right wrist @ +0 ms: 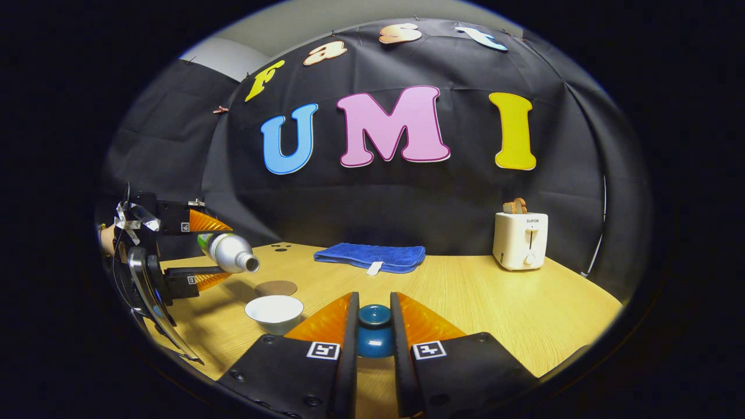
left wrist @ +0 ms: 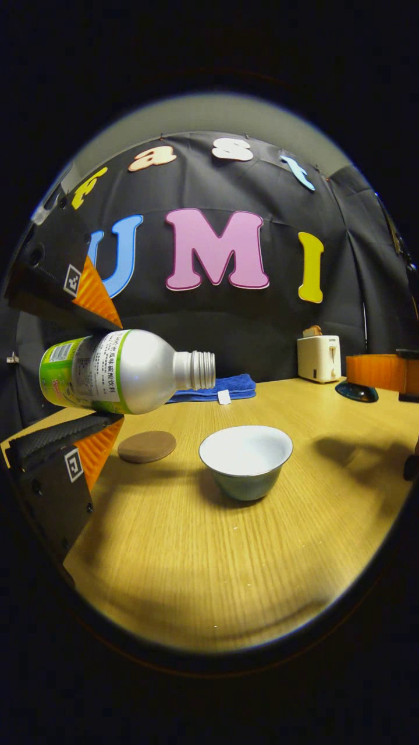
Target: Open the teacup lid with one hand, grasp the water bottle and pour water into the teacup with the other hand; after pouring, place the water bottle on the coaster and then close the teacup lid.
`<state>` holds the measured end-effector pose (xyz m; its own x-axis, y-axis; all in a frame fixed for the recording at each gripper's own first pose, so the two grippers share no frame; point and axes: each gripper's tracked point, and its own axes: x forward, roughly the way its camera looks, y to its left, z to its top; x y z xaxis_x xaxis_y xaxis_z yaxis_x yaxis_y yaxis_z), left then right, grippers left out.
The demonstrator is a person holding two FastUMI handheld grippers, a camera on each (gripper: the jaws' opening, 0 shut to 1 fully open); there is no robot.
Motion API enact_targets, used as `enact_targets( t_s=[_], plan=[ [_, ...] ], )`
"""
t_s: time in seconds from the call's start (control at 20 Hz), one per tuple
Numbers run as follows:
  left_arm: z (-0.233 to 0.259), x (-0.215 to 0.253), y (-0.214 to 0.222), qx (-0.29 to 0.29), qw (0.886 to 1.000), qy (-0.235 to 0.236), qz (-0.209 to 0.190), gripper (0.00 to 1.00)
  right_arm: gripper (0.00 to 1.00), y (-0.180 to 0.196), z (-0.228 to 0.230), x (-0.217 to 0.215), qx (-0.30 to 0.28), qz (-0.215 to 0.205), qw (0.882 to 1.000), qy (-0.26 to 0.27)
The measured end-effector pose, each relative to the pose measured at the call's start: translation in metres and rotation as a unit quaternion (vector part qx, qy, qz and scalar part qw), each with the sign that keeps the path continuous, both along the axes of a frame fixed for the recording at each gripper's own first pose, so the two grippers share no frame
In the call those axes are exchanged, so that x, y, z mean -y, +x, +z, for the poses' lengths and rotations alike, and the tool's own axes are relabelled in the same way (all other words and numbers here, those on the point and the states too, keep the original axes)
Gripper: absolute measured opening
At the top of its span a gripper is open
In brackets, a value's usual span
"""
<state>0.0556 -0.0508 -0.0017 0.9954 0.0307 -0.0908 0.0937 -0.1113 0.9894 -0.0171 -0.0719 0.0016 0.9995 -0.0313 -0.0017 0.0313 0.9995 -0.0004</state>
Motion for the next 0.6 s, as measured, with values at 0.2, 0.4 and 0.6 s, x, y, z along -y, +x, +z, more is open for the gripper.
enact_targets(
  t_s=[0.2,0.4,0.6],
  plan=[
    [-0.0001,-0.0031,-0.0004,0.0,0.999,0.045,-0.005,0.79,0.31,-0.0002,0.0001,-0.0003,0.0,0.0,1.0,0.0],
    [0.0023,-0.0026,0.0011,0.003,0.996,0.083,-0.012,0.79,0.31,-0.0001,0.0003,0.0,0.0,0.0,1.0,0.0],
    [0.0052,-0.004,0.0029,0.003,0.994,0.109,-0.014,0.78,0.31,-0.0005,0.0002,0.0,0.0,0.001,1.0,0.0]
  ],
)
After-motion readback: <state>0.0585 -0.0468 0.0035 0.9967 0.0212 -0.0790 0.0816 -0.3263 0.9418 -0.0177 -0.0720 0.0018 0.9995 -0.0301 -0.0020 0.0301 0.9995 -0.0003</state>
